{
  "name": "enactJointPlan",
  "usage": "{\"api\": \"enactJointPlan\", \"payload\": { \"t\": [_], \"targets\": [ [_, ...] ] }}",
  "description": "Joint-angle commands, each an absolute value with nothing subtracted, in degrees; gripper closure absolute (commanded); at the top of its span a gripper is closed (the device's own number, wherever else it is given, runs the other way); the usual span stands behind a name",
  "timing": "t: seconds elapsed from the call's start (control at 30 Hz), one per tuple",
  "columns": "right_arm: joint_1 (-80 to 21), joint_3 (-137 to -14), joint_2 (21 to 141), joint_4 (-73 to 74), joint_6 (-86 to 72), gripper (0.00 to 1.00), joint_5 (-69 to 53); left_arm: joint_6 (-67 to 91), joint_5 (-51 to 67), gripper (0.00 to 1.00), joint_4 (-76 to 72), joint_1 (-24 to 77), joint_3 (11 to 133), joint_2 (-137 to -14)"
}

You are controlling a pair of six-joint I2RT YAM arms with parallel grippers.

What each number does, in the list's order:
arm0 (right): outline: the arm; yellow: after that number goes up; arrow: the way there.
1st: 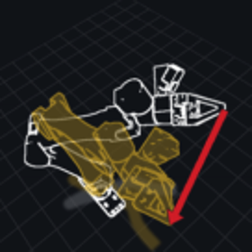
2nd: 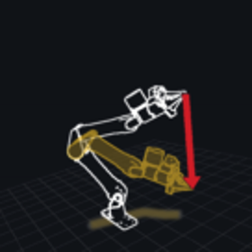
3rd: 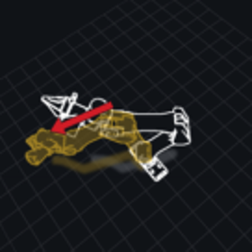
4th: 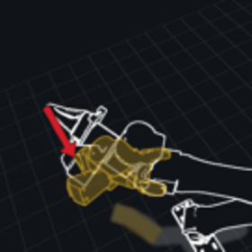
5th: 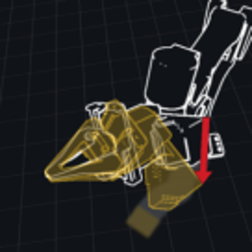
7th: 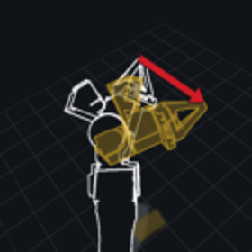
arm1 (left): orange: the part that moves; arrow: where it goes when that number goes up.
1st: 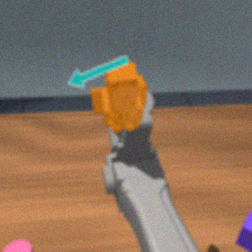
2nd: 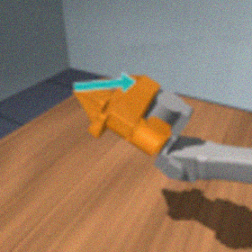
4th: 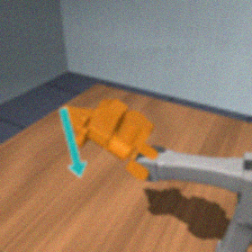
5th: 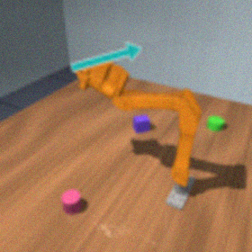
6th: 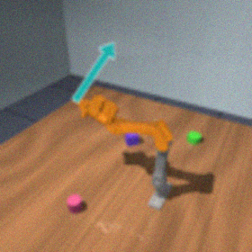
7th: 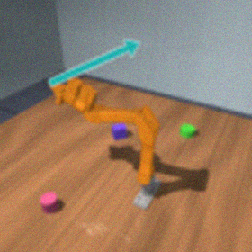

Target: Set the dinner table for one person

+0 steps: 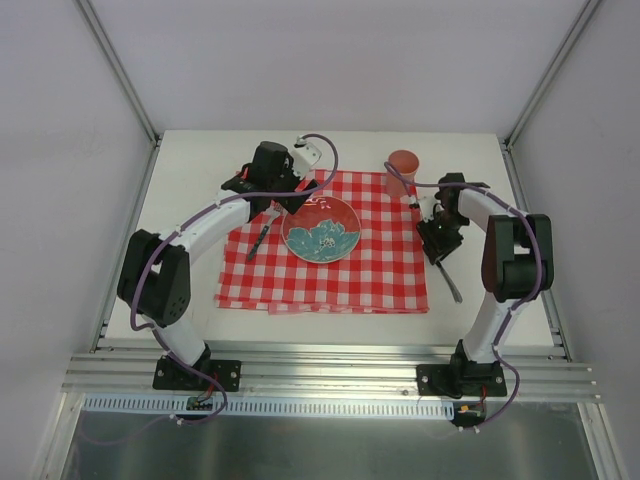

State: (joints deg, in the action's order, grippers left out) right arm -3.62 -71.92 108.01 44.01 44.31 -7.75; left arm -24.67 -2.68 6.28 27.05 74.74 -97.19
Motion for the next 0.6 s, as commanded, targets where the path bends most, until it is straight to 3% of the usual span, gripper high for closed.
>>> {"api": "enactJointPlan", "payload": {
  "t": [0.0,0.1,0.2,0.3,0.57],
  "targets": [
    [-3.51,-72.69,110.74,43.77,46.14,0.65,-4.49,-24.7,-4.04,0.01,5.01,27.51,76.38,-96.15],
    [-3.25,-72.95,111.36,43.15,46.05,0.83,-2.73,-24.7,-4.04,0.01,5.01,27.6,76.73,-96.42],
    [-4.74,-74.35,112.85,44.29,45.53,0.86,0.87,-24.52,-3.87,0.01,5.01,27.6,76.82,-96.59],
    [-4.92,-75.06,113.12,45.26,44.74,0.99,2.81,-24.17,-3.87,0.01,5.01,27.6,76.9,-96.68],
    [-3.34,-72.07,110.57,44.56,42.37,1.0,5.36,-23.29,-3.52,0.01,4.83,27.51,76.64,-96.68]
  ]
}}
